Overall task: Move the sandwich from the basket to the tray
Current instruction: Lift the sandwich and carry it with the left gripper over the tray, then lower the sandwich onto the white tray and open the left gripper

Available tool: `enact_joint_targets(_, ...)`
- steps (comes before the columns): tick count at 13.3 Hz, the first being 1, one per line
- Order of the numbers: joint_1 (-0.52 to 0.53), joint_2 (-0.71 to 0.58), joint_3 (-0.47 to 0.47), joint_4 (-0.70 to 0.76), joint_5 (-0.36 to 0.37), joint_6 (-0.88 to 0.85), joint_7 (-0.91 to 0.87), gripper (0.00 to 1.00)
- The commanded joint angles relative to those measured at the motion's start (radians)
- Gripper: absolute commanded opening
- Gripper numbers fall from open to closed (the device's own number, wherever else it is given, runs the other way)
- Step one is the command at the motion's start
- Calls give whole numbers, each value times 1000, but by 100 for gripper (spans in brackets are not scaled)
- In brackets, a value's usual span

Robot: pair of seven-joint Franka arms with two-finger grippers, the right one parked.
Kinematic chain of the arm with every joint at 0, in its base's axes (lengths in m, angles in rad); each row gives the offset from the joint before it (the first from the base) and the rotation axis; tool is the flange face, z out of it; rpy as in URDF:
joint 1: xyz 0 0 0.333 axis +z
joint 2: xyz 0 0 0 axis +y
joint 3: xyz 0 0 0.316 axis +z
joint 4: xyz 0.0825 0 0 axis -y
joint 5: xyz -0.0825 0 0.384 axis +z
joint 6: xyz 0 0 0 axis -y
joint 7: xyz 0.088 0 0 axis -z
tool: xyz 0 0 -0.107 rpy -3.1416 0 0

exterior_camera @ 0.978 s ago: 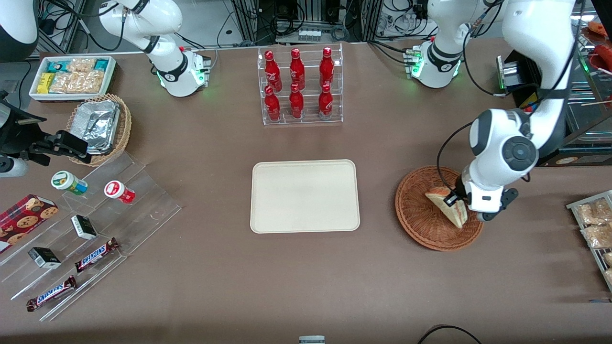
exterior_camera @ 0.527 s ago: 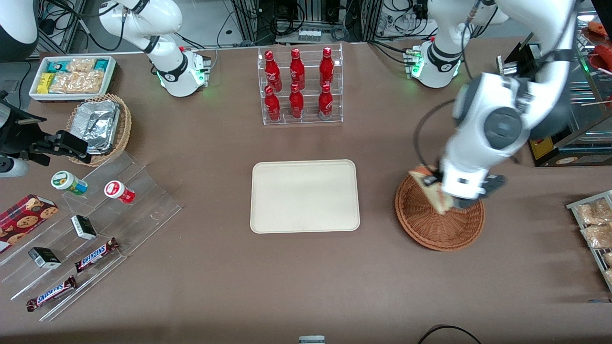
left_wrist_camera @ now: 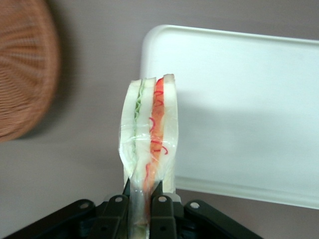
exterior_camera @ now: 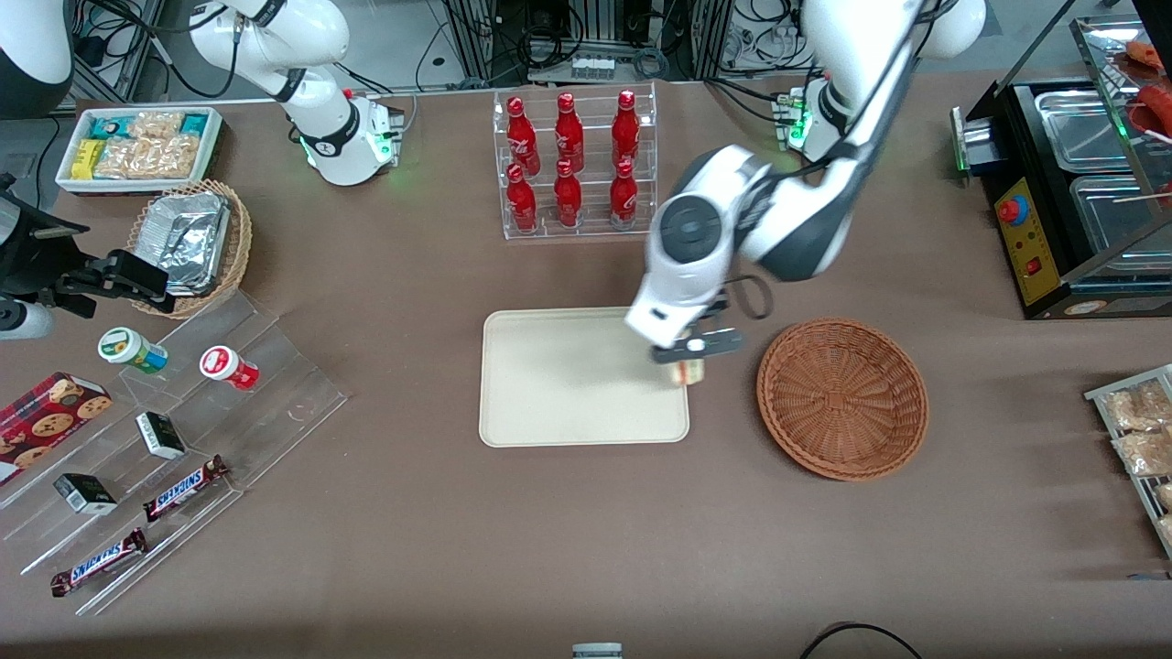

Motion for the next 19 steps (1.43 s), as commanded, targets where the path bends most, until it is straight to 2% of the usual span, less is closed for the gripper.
enact_joint_targets(1, -71, 143, -1, 135, 2, 63, -29, 0)
enact_joint_targets(5, -129, 221, 0, 179, 20, 203, -80, 0)
enact_joint_targets(6, -146, 238, 2, 182, 45, 239, -87, 0)
enact_joint_targets(8, -162, 244, 2, 173, 80, 245, -121, 0)
enact_joint_targets(14, -160, 278, 6, 172, 86, 239, -126, 0)
enact_joint_targets(15, -160, 278, 6, 172, 92, 239, -124, 7)
enact_joint_targets(16, -160, 277, 6, 172, 114, 236, -126, 49)
enact_joint_targets(18, -154, 255, 5, 181, 111, 180, -129, 97)
enact_joint_targets(19, -150, 210, 5, 182, 102, 131, -129, 99)
